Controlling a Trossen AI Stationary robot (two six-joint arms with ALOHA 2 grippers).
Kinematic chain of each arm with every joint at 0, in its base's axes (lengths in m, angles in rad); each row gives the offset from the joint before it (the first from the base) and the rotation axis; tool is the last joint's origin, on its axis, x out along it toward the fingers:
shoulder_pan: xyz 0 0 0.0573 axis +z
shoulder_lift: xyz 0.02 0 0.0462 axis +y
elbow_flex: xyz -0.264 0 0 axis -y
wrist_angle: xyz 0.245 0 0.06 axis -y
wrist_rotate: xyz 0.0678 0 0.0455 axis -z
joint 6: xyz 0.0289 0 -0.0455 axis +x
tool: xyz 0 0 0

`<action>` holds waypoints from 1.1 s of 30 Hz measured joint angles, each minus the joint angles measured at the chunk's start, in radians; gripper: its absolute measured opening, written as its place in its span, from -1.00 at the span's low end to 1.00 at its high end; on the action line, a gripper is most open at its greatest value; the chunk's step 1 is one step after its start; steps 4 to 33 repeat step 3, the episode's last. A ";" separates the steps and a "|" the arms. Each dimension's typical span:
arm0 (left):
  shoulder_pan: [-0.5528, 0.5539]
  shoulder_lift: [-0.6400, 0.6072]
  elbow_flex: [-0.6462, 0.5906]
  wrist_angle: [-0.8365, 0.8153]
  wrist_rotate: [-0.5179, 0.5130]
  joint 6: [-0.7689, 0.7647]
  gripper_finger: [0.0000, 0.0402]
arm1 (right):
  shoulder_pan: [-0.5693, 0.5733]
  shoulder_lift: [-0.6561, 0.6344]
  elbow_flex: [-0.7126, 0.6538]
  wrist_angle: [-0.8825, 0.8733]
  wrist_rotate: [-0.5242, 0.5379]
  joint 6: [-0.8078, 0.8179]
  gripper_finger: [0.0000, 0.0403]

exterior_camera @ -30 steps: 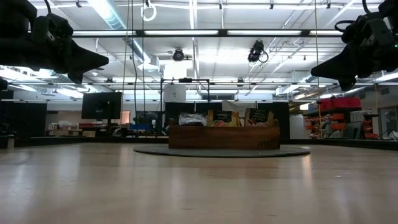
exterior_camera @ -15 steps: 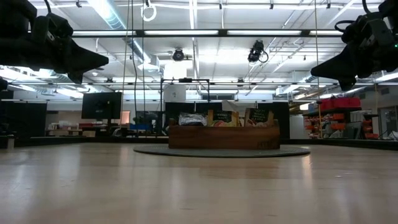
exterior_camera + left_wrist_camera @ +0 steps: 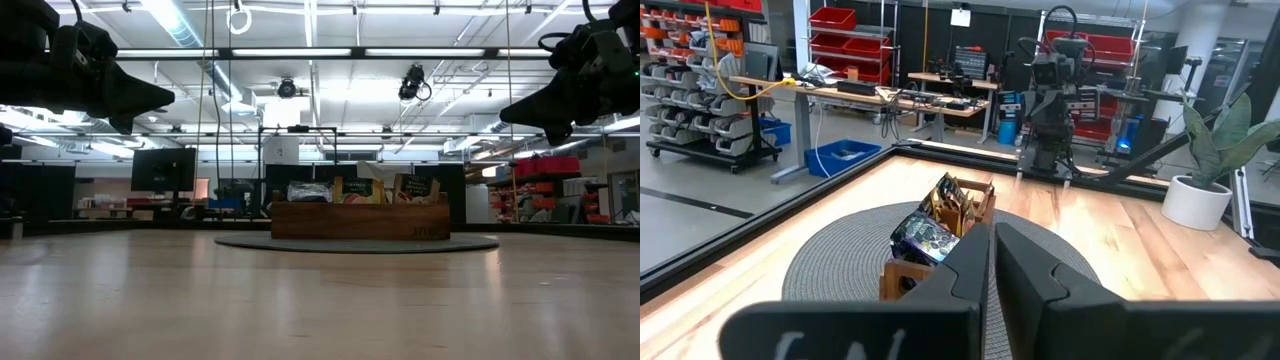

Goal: Pick & Place Tea
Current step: Return to Home Position

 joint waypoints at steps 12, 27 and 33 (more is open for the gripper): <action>0.000 0.000 0.000 0.000 0.000 0.000 -0.87 | 0.000 0.000 0.000 0.000 0.000 0.000 -0.81; 0.000 0.000 0.000 0.000 0.000 0.000 -0.87 | 0.000 0.000 0.000 0.000 0.000 0.000 -0.81; 0.000 0.000 0.000 0.000 0.000 0.000 -0.87 | 0.000 0.000 0.000 0.000 0.000 0.000 -0.81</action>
